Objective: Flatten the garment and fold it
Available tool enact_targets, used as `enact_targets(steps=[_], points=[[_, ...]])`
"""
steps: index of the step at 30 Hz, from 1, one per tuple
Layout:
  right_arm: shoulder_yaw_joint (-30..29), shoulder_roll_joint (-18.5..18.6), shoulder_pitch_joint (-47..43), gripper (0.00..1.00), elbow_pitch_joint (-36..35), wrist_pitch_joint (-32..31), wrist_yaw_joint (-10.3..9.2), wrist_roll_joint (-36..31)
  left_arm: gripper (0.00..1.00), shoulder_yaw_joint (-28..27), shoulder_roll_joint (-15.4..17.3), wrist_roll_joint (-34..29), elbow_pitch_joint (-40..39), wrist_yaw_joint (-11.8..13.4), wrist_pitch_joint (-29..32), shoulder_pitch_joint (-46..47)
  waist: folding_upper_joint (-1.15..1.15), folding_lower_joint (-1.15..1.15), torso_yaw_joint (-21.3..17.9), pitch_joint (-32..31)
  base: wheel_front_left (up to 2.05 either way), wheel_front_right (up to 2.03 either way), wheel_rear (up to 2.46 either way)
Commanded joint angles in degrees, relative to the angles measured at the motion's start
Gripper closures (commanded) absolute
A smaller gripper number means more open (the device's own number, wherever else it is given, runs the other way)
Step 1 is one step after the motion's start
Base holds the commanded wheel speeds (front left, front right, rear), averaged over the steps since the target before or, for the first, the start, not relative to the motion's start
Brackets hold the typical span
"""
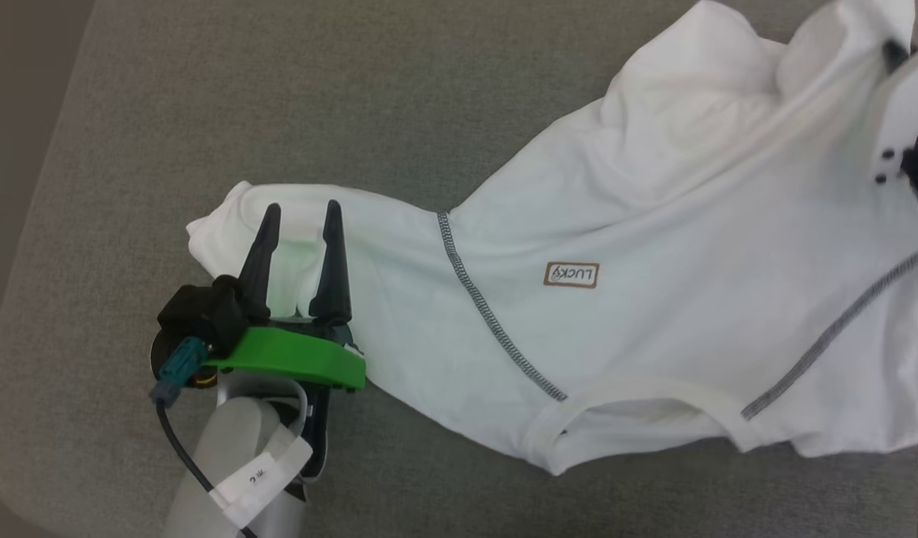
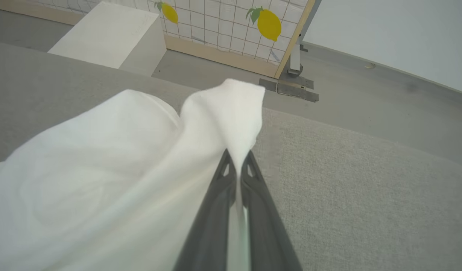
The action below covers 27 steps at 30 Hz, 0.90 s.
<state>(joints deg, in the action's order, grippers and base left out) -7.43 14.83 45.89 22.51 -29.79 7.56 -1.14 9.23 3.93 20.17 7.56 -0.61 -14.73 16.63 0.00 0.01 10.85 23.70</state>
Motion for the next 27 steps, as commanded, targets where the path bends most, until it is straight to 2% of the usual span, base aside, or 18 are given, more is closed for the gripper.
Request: enact_targets(steps=[1,7,9,13,17,23,27], points=[[0.94,0.41,2.20,1.00,1.16,1.06,-0.08,-0.60,0.00,0.10,-0.32,-0.27,-0.13,-0.49,-0.26,1.08,0.00,-0.01,1.21,1.27,0.00,0.00,0.00],[2.72,0.28,7.51,1.00,6.32,3.65,-0.08,-0.50,0.00,-0.14,-0.66,-0.37,-0.03,-0.79,-0.26,1.76,0.00,-0.01,2.07,2.24,0.00,0.00,0.00],[2.85,0.16,7.22,0.01,8.11,3.55,-0.08,0.07,0.00,-0.39,-0.73,-0.40,0.22,-0.83,-0.26,1.60,0.00,-0.01,2.05,1.67,0.00,0.00,0.00],[2.70,0.52,4.27,0.00,8.50,5.00,-0.08,1.87,0.00,-1.09,-0.81,-0.62,1.01,-0.84,-0.27,0.56,0.00,-0.01,1.28,-0.70,0.00,0.00,0.00],[1.62,0.70,-2.24,0.00,4.53,8.59,-0.08,4.45,0.00,-2.00,-0.83,-0.92,1.69,-1.01,-0.27,-1.08,0.00,-0.01,-0.17,-4.20,0.00,0.00,0.00],[-1.58,-2.38,-17.62,0.00,-7.96,16.60,-0.08,9.43,0.00,-2.19,-0.59,-1.52,3.00,-1.41,-0.27,-4.10,0.00,-0.01,-2.26,-9.82,0.00,0.00,0.00],[-3.23,-6.11,-28.50,0.00,-16.63,22.06,-0.08,10.30,0.00,-1.54,-0.08,-1.68,3.85,-1.68,0.13,-6.32,0.00,-0.01,-3.59,-13.45,0.00,0.00,0.00]])
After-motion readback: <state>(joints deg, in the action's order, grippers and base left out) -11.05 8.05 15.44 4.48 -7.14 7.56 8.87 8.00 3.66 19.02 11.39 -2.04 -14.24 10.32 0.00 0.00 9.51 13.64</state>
